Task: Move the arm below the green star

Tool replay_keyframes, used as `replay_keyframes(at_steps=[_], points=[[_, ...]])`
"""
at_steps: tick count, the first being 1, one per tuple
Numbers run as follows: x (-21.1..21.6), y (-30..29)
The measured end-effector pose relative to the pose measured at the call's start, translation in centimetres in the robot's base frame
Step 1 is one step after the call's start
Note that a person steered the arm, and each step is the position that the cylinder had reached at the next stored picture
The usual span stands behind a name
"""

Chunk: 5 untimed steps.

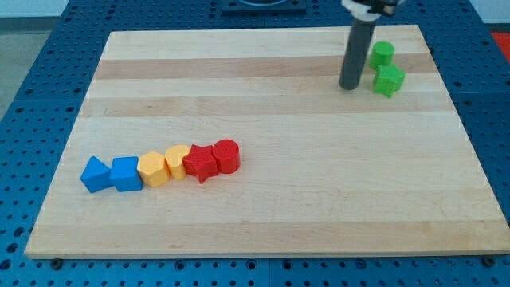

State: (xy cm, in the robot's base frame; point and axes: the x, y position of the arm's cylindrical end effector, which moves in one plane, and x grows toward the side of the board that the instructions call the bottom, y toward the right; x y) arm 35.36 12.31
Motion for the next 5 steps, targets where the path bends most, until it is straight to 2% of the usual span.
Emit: replay_keyframes(at_steps=[1,2,4,5], points=[[3.4,-2.2],[6.3,-0.6],[4.5,5.8],[2.5,6.0]])
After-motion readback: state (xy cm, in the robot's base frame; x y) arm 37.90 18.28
